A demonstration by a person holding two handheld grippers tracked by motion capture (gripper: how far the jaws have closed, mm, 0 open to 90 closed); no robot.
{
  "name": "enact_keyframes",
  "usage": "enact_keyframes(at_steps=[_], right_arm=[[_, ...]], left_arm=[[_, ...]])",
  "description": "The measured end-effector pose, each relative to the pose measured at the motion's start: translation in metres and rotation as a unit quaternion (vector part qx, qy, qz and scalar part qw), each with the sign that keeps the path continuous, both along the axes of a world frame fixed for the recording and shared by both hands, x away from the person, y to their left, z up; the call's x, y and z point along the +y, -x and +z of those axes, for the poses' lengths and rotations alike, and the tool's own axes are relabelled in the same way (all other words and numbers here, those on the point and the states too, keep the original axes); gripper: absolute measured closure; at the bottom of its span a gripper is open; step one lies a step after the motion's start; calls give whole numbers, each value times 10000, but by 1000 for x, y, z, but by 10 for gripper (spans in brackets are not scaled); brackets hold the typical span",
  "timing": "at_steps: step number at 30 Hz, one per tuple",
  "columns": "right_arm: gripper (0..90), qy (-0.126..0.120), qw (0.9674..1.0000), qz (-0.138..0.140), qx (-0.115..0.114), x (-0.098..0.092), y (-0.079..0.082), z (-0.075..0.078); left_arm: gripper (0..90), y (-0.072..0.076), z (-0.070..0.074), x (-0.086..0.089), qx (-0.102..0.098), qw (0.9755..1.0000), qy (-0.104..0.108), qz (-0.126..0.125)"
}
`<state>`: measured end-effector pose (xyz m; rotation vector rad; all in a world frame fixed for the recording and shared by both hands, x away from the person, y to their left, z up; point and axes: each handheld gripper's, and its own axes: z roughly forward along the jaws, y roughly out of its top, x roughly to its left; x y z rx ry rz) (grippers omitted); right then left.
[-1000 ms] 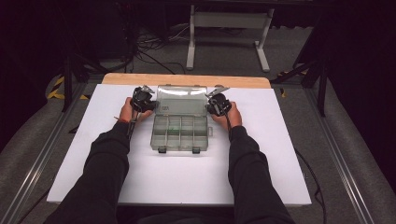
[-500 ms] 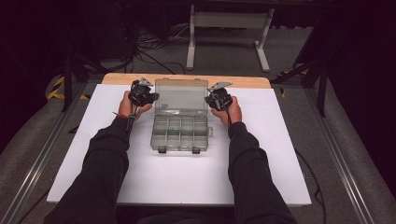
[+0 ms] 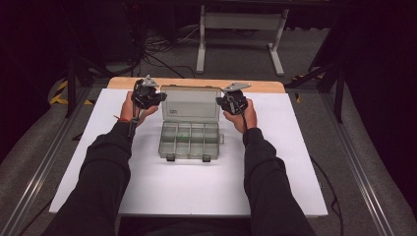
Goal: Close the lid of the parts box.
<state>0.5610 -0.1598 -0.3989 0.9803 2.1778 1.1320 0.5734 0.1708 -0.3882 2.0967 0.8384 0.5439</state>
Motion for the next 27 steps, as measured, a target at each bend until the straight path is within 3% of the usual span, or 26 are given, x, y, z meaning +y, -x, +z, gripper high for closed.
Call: enact_keyframes(at_steps=[14, 22, 27], right_arm=[[900, -147, 9996, 134, -179, -2, 16, 16], [899, -260, 9992, 205, -242, -3, 21, 22], [900, -206, 9991, 236, -296, 1, 25, 26]], left_arm=[[899, 22, 19, 3, -342, 9990, 121, -260], [899, 30, 23, 5, -336, 9985, 153, -407], [899, 35, 28, 8, -403, 9983, 105, -417]])
